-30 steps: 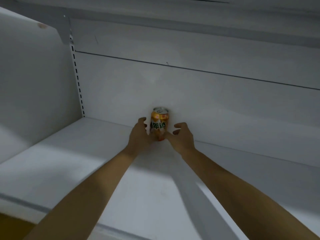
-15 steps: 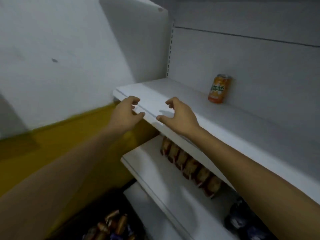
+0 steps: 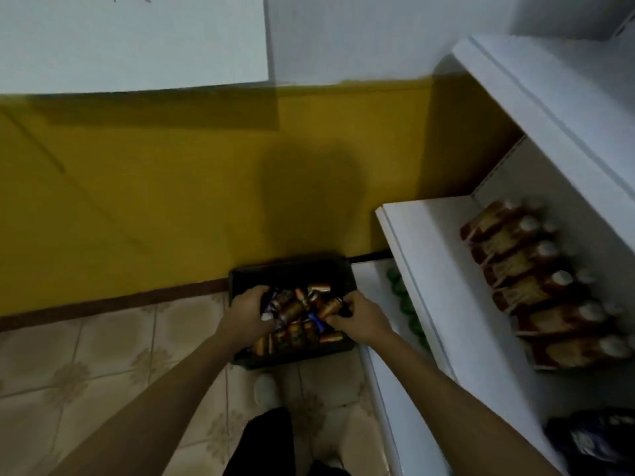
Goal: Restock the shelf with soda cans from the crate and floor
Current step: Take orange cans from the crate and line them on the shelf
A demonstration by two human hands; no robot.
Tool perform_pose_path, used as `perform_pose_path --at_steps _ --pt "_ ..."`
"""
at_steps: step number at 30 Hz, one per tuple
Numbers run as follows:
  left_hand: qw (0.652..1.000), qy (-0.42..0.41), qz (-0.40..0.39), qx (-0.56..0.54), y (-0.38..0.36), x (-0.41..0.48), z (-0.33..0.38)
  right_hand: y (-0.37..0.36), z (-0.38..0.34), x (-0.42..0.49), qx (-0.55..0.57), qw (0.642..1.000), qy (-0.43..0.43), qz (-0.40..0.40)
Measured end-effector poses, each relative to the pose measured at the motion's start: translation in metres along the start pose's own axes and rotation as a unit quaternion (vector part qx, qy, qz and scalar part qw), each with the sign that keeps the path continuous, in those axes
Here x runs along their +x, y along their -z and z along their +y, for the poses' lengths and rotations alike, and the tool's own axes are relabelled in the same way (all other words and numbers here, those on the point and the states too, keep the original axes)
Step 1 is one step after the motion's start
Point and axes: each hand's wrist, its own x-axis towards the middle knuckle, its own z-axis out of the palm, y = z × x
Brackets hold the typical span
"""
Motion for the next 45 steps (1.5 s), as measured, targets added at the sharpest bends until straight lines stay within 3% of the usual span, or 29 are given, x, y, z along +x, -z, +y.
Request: perform_pose_path --at_steps 8,16,20,27,34,38,40,45 --pt "0.993 0.070 -0.055 -0.076 -0.035 0.056 -0.080 -0.059 0.026 0.084 0.026 0.993 -0.089 -0.067" --pt "0.957 0.201 -0.100 -0.181 -0.173 0.154 -0.172 -0.172 0.132 0.236 0.029 0.973 -0.187 -0.130" --pt "0.932 0.252 -0.123 -0.230 -0.254 0.220 -0.219 -0.242 0.191 0.332 0.020 0.975 -0.172 -0.141" --pt "0.939 0.237 -0.147 -0.201 -0.362 0.327 -0.278 -0.349 0.271 0.482 -0.030 0.986 -0.083 -0.140" --pt "0.937 0.239 -0.140 -0.214 -0.403 0.345 -0.301 -0.381 0.277 0.515 -0.160 0.971 -0.100 -0.149" --pt "0.948 0.224 -0.144 -0.173 -0.383 0.326 -0.278 -0.352 0.265 0.489 -0.092 0.985 -0.070 -0.128" --pt "0.960 0.198 -0.118 -0.162 -0.365 0.311 -0.261 -0.326 0.251 0.463 0.006 0.989 -0.086 -0.119" --pt "0.976 0.161 -0.074 -0.124 -0.281 0.260 -0.188 -0.230 0.183 0.383 0.265 0.937 -0.176 -0.148"
